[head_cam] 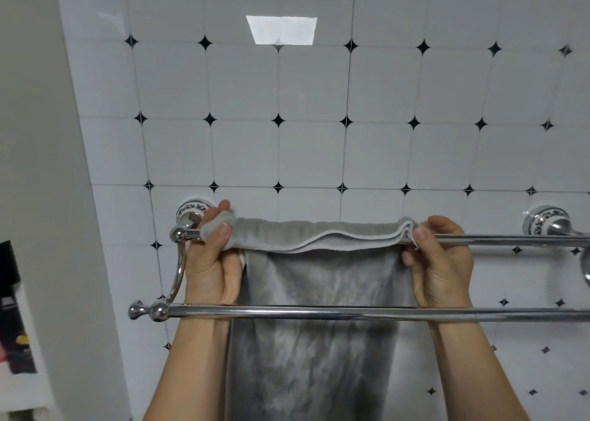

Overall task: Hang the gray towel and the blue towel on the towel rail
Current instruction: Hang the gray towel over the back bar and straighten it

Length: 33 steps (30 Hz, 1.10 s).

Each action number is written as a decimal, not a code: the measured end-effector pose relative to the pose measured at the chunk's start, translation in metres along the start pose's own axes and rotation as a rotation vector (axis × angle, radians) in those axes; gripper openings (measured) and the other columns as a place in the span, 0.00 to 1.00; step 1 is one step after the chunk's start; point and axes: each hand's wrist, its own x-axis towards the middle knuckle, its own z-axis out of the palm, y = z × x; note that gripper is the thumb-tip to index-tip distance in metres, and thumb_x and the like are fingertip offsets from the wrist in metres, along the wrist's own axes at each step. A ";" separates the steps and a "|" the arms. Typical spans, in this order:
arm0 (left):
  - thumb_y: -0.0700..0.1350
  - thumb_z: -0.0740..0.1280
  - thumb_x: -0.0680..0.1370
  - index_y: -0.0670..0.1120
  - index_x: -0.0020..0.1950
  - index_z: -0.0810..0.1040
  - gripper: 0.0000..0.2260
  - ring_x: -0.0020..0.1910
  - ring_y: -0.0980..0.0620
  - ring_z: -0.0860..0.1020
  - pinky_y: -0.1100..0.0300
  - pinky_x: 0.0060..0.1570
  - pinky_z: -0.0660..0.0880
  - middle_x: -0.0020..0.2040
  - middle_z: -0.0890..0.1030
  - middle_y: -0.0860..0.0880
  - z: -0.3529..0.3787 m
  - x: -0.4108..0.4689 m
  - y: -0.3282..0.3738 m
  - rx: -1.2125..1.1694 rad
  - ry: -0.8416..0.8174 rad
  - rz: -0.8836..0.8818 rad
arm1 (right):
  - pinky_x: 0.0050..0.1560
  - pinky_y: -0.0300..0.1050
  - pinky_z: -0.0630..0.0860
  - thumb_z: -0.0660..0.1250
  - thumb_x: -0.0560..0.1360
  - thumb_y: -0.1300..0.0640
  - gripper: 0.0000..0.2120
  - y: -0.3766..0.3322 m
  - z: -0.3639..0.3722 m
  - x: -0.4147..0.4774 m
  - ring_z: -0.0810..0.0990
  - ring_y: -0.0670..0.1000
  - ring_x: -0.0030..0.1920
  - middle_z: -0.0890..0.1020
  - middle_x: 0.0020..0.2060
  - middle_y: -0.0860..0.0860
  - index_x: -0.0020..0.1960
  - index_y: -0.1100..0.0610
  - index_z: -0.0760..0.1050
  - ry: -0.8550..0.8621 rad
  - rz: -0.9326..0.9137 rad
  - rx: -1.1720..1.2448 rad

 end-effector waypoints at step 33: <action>0.38 0.64 0.78 0.49 0.34 0.69 0.13 0.24 0.60 0.72 0.69 0.28 0.73 0.28 0.77 0.55 -0.031 -0.044 0.003 0.250 0.203 0.011 | 0.24 0.35 0.62 0.60 0.78 0.65 0.19 0.003 -0.060 -0.041 0.66 0.44 0.23 0.70 0.23 0.48 0.29 0.53 0.72 -0.144 0.317 -0.214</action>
